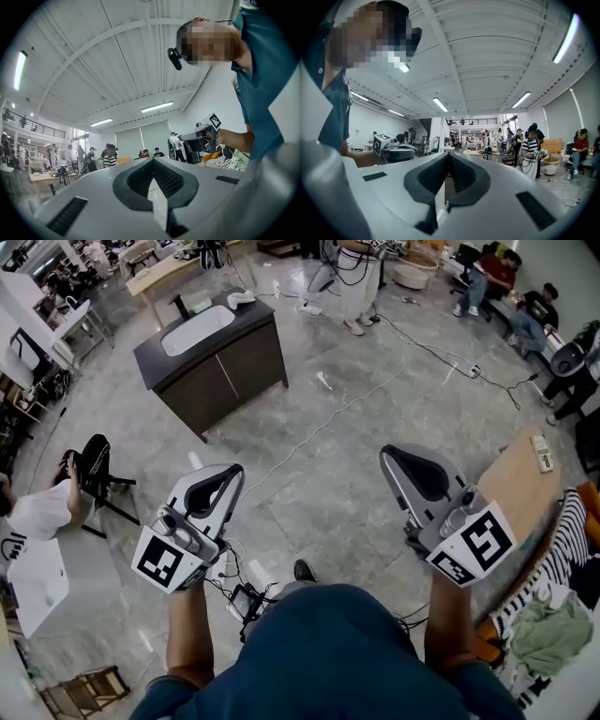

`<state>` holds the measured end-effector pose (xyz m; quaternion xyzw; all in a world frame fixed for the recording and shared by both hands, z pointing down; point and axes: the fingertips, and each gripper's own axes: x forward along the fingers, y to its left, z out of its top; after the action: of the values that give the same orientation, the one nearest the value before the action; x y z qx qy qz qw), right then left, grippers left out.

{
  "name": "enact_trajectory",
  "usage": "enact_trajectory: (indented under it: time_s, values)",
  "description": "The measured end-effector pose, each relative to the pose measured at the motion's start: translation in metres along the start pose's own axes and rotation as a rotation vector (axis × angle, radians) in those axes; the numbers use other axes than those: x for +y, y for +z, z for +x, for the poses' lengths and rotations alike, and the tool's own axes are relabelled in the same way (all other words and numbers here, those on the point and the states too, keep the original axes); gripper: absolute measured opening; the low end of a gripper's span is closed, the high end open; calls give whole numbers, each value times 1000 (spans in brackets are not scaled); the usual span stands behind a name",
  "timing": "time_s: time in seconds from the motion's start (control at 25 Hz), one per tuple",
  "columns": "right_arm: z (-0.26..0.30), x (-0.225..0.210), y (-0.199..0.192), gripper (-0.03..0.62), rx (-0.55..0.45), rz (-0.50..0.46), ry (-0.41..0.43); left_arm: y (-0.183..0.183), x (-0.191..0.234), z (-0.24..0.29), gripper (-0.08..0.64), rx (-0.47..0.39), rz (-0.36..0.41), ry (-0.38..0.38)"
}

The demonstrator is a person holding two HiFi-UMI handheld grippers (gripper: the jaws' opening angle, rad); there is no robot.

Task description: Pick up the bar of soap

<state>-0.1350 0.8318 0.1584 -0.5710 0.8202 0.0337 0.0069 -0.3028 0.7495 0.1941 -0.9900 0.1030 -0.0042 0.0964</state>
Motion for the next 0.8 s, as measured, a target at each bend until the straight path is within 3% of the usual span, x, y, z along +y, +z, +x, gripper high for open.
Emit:
enact_trajectory:
  time_s: [0.4, 0.8]
  values:
    - [74, -24, 1, 14, 1, -10, -31, -16, 78, 21, 3, -13, -12, -46]
    - [109, -99, -9, 14, 1, 1, 33, -31, 114, 88, 3, 13, -21, 7]
